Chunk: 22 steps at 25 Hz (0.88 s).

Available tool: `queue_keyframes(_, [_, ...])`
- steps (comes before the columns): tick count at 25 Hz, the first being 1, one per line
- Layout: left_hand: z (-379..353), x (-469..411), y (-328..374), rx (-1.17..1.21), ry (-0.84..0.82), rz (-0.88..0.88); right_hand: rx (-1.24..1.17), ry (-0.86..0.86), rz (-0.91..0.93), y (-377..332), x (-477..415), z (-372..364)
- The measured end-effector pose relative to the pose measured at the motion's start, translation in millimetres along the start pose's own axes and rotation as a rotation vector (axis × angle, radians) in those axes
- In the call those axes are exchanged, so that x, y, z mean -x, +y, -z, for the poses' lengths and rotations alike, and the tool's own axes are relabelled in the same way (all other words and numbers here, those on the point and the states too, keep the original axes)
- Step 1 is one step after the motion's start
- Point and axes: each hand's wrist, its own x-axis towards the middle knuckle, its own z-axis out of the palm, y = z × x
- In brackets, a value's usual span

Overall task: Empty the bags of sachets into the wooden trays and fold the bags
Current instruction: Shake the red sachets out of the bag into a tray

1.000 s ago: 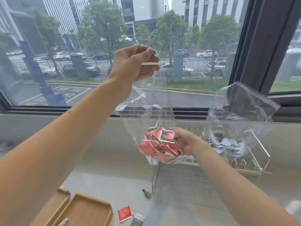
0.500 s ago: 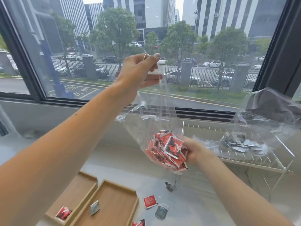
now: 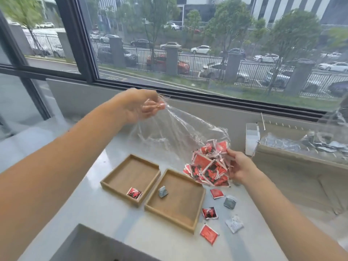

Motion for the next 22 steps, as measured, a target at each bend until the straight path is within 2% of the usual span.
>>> queue_keyframes(3, [39.3,-2.8,-31.2,-0.068,-0.005,0.068,-0.01,0.044,-0.011,28.0,11.2,-19.4])
queue_keyframes(7, [65.0,-3.9,-61.7,-0.246,0.062,0.001,0.011,0.089,-0.023,51.6,18.8,-31.4])
queue_keyframes(12, [87.1,-16.6,-85.6,-0.097,0.091,-0.083,0.049,0.141,0.068,69.7,9.6,-38.8])
queue_keyframes(14, [93.5,-22.1,-89.6,-0.013,0.051,-0.075,0.105,0.144,0.11,78.1,4.6,-38.5])
queue_keyframes(16, [98.0,-27.6,-90.5,0.021,-0.019,-0.058,0.043,0.119,0.093,83.2,-1.3,-34.3])
queue_keyframes(19, [97.5,-36.4,-91.8,-0.065,-0.117,-0.022,-0.074,0.111,0.056,84.2,-14.8,-29.7])
queue_keyframes(22, [89.4,-51.5,-98.4,-0.239,-0.056,-0.073,-0.03,0.112,0.074,82.4,-30.3,-28.2])
